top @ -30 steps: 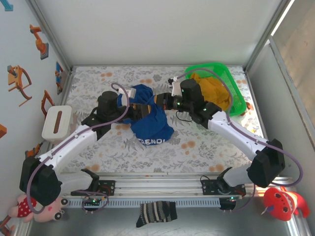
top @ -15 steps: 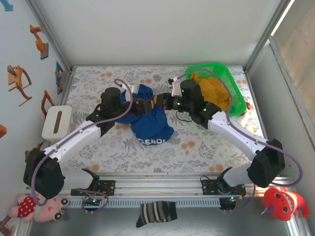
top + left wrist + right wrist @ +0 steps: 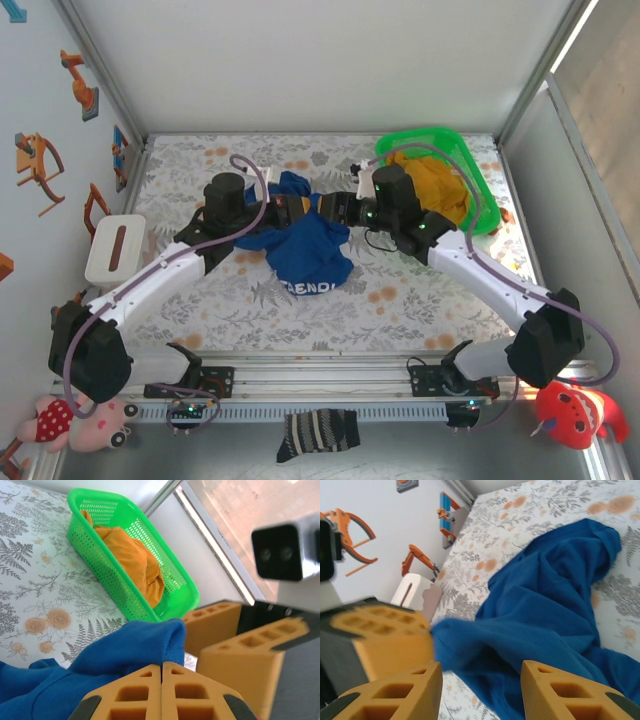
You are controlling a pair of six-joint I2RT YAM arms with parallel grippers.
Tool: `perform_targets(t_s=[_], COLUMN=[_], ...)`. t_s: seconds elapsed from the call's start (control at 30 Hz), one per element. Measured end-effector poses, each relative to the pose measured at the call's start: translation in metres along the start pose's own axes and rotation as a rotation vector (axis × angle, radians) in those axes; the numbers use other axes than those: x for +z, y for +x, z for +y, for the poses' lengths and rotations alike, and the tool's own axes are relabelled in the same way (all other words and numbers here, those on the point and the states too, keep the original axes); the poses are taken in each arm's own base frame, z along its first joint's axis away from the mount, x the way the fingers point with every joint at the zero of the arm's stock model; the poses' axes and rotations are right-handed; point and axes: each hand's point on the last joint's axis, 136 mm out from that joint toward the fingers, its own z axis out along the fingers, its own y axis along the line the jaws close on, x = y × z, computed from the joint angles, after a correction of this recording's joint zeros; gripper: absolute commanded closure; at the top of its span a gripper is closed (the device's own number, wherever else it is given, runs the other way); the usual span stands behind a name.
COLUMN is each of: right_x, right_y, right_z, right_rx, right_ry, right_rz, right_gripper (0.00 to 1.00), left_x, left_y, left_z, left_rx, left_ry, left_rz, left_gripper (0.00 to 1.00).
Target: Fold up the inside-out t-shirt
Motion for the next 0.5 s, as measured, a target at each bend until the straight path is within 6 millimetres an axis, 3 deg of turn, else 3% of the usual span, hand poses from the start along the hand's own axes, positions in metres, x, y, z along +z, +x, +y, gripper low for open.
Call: perform_targets(t_s=[0.3,0.5], right_x=[-0.009,-0.015], right_y=[0.036,0.039], right_z=[-0.019,-0.038], right_rx=[-0.049,-0.097], right_ry=[0.105,0.208], right_rz=[0.05,0.048], right_gripper=[0.52,0.48], left_x=[-0.002,-0.003], left_y=[-0.003,-0.003], left_z=[0.0,0.002], left_rx=[-0.05,-0.056], left_ry=[-0.011,-0.016], left_rz=[0.005,0.008], left_gripper=[1.0,1.0])
